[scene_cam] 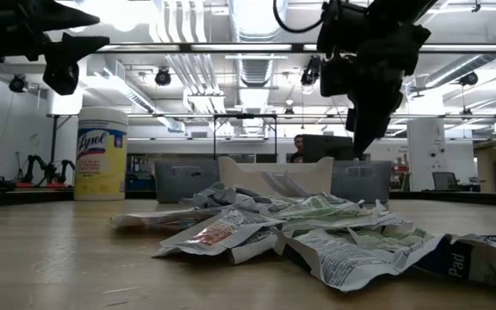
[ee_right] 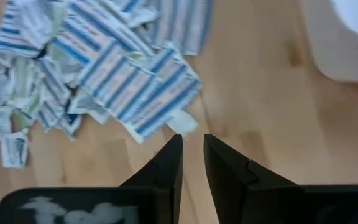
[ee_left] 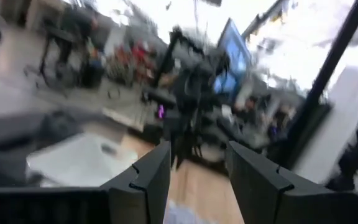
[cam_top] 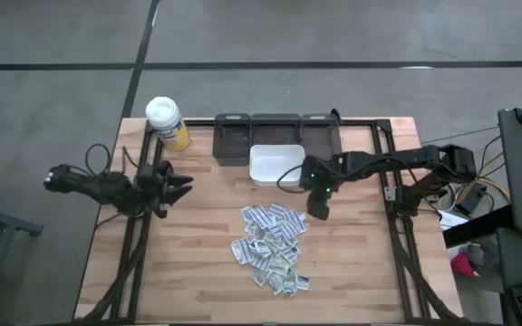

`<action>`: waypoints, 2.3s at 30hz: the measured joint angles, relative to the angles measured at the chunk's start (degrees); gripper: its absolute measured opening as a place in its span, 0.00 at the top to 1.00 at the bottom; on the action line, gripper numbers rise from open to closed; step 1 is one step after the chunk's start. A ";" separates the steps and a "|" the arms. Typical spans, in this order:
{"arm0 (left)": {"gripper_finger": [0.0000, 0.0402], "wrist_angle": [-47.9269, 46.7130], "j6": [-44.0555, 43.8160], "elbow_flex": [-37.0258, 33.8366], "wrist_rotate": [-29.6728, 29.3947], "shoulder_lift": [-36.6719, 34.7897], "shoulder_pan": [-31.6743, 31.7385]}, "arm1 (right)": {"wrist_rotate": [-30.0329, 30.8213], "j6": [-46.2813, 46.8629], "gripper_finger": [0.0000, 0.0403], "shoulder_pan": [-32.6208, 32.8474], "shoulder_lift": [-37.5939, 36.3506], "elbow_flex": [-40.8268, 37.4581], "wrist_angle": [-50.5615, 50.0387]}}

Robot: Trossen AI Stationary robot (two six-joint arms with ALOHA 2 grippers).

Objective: Pick & Place First Aid Supplies
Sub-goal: Put the blue bandage pack into the right black bin

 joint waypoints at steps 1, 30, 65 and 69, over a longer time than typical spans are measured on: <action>0.60 -1.56 -1.15 0.92 0.57 1.44 0.00 | 0.02 0.12 0.84 0.41 0.00 0.00 0.50; 0.60 -19.83 -7.22 10.30 5.87 28.00 0.02 | 0.20 9.20 0.84 2.01 0.59 -0.12 4.11; 0.60 -19.92 -5.19 10.30 3.03 28.16 0.02 | 10.40 9.20 0.57 4.73 1.61 -1.07 9.89; 0.60 -19.92 -5.19 10.30 3.02 28.18 0.02 | 10.36 9.18 0.55 5.50 5.85 -1.11 9.74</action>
